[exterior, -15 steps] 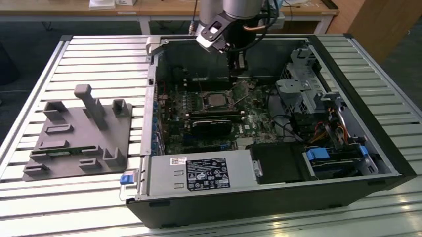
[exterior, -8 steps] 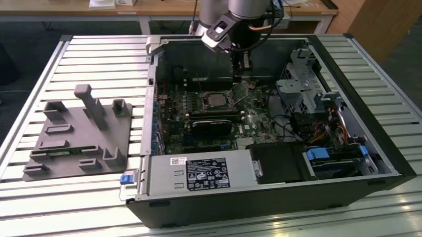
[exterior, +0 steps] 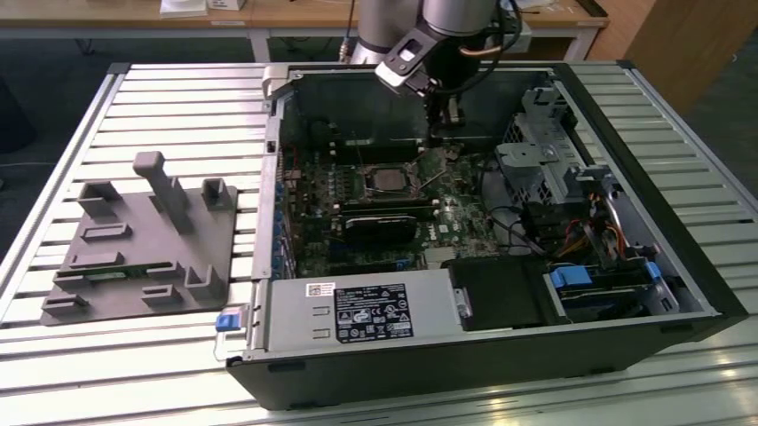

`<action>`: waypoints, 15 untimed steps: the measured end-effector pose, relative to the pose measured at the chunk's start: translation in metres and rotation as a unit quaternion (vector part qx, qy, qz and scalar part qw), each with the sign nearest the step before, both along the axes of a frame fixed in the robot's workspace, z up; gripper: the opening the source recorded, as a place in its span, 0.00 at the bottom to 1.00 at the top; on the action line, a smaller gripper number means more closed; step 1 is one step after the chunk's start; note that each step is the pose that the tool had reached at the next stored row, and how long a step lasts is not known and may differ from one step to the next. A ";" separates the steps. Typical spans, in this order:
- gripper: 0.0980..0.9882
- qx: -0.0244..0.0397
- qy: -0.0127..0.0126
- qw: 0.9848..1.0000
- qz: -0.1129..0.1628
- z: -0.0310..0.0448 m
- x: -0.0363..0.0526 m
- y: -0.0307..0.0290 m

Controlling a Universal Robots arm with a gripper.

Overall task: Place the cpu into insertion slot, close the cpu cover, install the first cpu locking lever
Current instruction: 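Close the cpu cover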

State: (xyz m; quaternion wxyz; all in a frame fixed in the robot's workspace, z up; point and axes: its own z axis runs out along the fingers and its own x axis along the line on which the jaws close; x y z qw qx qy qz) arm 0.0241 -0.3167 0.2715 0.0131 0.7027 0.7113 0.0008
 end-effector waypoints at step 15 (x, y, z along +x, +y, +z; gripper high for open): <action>0.01 0.000 0.000 1.000 0.000 -0.0102 0.0243 0.0000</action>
